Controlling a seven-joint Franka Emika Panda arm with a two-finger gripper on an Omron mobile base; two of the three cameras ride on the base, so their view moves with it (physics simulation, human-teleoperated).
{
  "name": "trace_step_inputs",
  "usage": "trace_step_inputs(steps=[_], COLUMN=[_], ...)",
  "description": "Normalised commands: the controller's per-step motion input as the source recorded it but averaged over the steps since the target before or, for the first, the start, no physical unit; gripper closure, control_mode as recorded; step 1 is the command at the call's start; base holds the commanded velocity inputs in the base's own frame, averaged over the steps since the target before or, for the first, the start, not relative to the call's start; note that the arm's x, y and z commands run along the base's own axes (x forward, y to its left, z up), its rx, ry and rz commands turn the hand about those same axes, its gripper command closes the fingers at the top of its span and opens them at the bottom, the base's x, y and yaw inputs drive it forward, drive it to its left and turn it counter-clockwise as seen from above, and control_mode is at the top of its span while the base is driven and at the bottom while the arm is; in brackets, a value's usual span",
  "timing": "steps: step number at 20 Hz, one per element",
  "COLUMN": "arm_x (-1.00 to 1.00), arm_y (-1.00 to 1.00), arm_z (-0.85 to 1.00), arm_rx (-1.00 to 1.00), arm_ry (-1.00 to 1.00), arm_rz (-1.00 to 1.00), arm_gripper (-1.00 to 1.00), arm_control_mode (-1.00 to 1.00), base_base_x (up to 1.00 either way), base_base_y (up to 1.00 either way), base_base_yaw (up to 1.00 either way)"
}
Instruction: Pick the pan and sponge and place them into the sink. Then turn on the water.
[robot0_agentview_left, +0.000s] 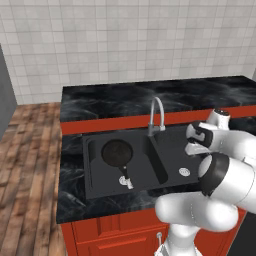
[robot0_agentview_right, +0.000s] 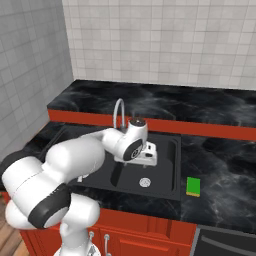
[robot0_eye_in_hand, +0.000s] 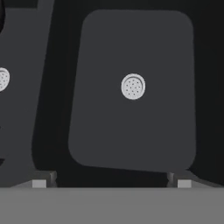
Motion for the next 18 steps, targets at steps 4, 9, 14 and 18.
trace_step_inputs(steps=[4, 9, 14, 18], arm_x=[0.0, 0.0, 0.0, 0.0], arm_y=[-0.53, -0.58, -0.63, -0.66], arm_z=[0.02, 0.03, 0.03, 0.0], arm_rx=[0.0, 0.0, 0.0, 0.0], arm_ry=[0.03, 0.02, 0.0, 0.0], arm_rz=[0.0, 0.0, 0.0, 0.0], arm_gripper=[-1.0, -1.0, -1.0, -1.0], arm_control_mode=[-1.0, -1.0, -1.0, -1.0], base_base_x=[0.0, 0.0, 0.0, 0.0], base_base_y=[0.0, 0.0, 0.0, 0.0], base_base_yaw=[0.0, 0.0, 0.0, 0.0])
